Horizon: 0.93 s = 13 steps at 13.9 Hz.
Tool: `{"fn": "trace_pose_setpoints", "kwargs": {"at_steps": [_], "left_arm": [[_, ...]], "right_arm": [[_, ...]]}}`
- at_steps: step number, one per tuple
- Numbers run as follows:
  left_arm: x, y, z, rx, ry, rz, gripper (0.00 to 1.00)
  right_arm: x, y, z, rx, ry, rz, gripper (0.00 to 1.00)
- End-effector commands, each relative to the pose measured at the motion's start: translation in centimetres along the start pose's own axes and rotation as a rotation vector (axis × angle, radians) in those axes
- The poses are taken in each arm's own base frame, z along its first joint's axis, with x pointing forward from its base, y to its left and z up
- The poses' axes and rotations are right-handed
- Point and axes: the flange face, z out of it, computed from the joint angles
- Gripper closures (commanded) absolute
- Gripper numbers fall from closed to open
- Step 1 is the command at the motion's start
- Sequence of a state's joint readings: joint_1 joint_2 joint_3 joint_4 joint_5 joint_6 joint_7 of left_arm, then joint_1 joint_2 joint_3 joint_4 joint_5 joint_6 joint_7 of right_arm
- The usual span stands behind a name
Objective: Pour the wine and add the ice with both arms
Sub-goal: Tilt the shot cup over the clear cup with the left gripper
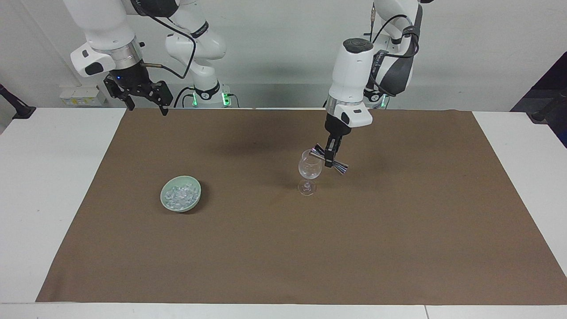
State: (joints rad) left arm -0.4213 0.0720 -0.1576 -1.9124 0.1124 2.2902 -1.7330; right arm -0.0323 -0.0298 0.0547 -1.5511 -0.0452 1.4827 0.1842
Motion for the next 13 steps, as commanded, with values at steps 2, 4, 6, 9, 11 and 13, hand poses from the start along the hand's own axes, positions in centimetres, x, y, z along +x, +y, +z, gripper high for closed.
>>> {"fn": "trace_pose_setpoints", "kwargs": {"at_steps": [2,4,6,9,11,13], "left_arm": [[-0.46,0.55,-0.05,-0.017,0.030,0.012,1.00],[-0.61,0.54,-0.06,-0.019,0.044,0.028,1.00],[-0.85,0.54,-0.10,-0.024,0.056,0.044,1.00],[-0.80,0.61,-0.09,-0.029,0.077,0.064,1.00],[-0.81,0.87,0.25,-0.031,0.082,0.070,1.00],[-0.82,1.21,0.23,-0.039,0.086,0.075,1.00]], "right_arm": [[-0.13,0.35,0.05,0.023,-0.014,-0.011,0.00],[-0.13,0.35,0.05,0.023,-0.014,-0.011,0.00],[-0.11,0.43,0.05,0.023,-0.014,-0.009,0.00],[-0.11,0.43,0.05,0.023,-0.014,-0.009,0.00],[-0.11,0.43,0.05,0.023,-0.014,-0.009,0.00],[-0.13,0.35,0.05,0.023,-0.014,-0.011,0.00]]}}
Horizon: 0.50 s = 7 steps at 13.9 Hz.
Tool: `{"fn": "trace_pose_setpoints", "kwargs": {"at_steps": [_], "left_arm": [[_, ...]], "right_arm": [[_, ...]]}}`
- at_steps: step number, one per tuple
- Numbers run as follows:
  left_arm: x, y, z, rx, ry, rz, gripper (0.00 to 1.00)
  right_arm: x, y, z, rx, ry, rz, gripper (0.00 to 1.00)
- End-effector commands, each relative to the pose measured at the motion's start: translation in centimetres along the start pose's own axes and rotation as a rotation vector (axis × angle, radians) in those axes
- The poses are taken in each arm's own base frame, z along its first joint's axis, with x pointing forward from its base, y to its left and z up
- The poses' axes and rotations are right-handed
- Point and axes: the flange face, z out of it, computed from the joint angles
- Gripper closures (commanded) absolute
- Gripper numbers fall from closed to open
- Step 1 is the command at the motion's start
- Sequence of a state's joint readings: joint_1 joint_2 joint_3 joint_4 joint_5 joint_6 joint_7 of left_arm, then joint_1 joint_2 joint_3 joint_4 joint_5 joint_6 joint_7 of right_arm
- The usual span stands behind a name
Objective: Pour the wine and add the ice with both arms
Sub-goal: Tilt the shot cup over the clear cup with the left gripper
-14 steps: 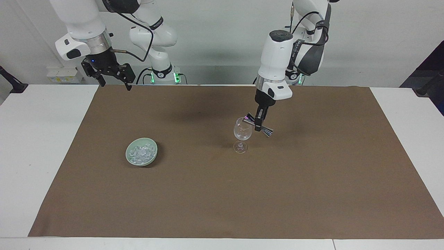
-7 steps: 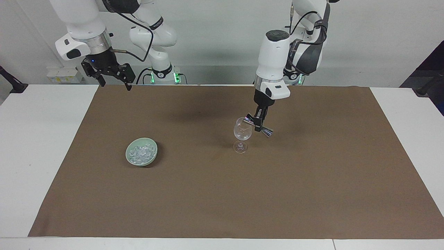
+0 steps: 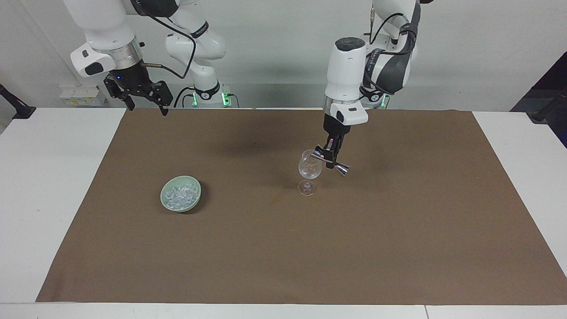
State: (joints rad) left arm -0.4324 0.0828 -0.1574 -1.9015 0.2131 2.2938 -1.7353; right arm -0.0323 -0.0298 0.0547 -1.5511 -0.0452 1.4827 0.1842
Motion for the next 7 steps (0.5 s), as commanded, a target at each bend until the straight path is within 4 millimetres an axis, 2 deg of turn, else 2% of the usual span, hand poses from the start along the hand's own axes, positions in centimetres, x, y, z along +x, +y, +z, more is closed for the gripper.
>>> {"fn": "trace_pose_setpoints", "kwargs": {"at_steps": [1,7], "left_arm": [[-0.30,0.92,0.21,-0.021,0.019,0.002,1.00],[-0.12,1.15,0.05,-0.037,0.054,0.034,1.00]], "right_arm": [[-0.13,0.35,0.05,0.023,-0.014,-0.011,0.00],[-0.13,0.35,0.05,0.023,-0.014,-0.011,0.00]]}}
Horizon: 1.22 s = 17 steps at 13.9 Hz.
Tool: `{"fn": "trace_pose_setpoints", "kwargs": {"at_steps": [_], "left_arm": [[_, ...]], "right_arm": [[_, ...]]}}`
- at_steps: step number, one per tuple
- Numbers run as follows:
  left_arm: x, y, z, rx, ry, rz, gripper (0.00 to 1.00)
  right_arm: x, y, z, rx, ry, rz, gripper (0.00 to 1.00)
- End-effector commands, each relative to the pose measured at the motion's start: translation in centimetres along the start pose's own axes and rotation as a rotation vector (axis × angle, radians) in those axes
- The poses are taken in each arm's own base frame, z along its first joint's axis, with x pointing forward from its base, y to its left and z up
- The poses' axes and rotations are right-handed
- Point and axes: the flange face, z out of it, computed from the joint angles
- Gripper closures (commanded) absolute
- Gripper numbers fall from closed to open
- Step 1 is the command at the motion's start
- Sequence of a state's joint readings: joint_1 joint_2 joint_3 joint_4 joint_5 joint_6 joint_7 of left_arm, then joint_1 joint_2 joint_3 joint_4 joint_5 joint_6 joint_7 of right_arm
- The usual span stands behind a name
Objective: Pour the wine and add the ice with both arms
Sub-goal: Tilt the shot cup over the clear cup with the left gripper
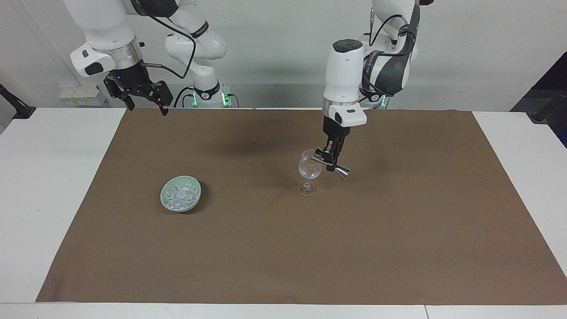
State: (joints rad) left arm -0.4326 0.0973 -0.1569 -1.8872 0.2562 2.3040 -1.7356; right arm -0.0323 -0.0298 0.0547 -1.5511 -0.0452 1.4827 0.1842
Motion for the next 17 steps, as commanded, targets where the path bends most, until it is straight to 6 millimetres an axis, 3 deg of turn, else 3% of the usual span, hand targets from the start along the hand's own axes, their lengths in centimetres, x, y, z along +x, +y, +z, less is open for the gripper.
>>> {"fn": "trace_pose_setpoints", "kwargs": {"at_steps": [1,17], "left_arm": [[-0.15,0.67,-0.25,-0.024,0.027,0.007,1.00],[-0.96,0.24,-0.08,0.002,0.076,0.067,1.00]], "right_arm": [[-0.11,0.43,0.05,0.023,-0.014,-0.009,0.00],[-0.13,0.35,0.05,0.023,-0.014,-0.011,0.00]]}}
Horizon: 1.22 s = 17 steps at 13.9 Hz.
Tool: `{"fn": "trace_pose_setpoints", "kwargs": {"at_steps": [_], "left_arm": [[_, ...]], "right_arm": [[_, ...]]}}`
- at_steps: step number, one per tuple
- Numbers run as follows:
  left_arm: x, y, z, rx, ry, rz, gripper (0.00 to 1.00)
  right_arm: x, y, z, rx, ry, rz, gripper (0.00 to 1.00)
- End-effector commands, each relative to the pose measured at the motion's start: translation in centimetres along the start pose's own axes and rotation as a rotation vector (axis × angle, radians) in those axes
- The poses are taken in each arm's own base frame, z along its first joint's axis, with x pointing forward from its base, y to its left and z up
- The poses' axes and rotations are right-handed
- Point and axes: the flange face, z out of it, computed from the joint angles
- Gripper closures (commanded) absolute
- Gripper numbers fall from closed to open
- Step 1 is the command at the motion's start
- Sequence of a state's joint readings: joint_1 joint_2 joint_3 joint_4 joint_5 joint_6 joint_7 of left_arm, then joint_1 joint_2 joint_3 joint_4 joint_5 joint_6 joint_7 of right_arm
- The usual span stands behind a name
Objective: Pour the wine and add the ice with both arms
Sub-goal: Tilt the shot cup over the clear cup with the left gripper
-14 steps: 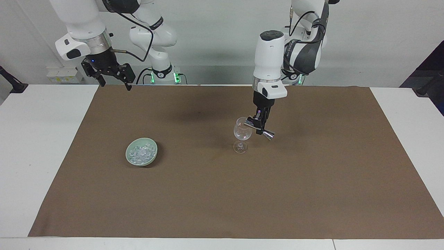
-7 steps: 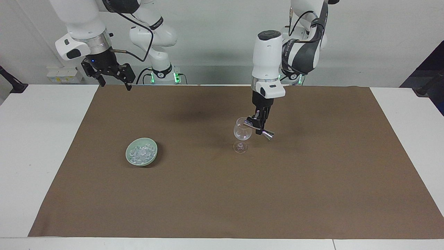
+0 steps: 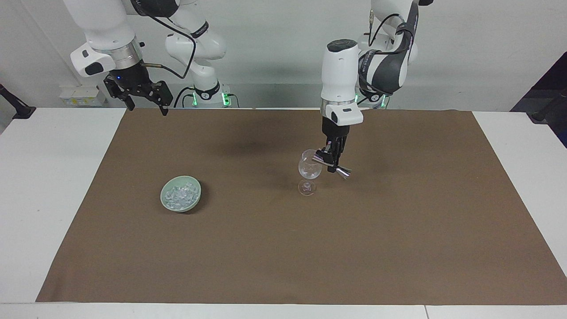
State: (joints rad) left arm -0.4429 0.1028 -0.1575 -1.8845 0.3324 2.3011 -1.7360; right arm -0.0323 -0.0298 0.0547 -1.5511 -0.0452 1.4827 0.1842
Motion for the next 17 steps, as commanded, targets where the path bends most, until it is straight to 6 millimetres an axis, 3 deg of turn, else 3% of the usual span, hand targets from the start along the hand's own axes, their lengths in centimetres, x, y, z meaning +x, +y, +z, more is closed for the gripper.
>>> {"fn": "trace_pose_setpoints", "kwargs": {"at_steps": [1,17], "left_arm": [[-0.7,0.2,-0.3,0.013,0.032,0.020,1.00],[-1.1,0.5,-1.4,0.039,0.083,0.064,1.00]], "right_arm": [[-0.1,0.4,0.0,0.023,-0.014,-0.011,0.00],[-0.1,0.4,0.0,0.023,-0.014,-0.011,0.00]]}}
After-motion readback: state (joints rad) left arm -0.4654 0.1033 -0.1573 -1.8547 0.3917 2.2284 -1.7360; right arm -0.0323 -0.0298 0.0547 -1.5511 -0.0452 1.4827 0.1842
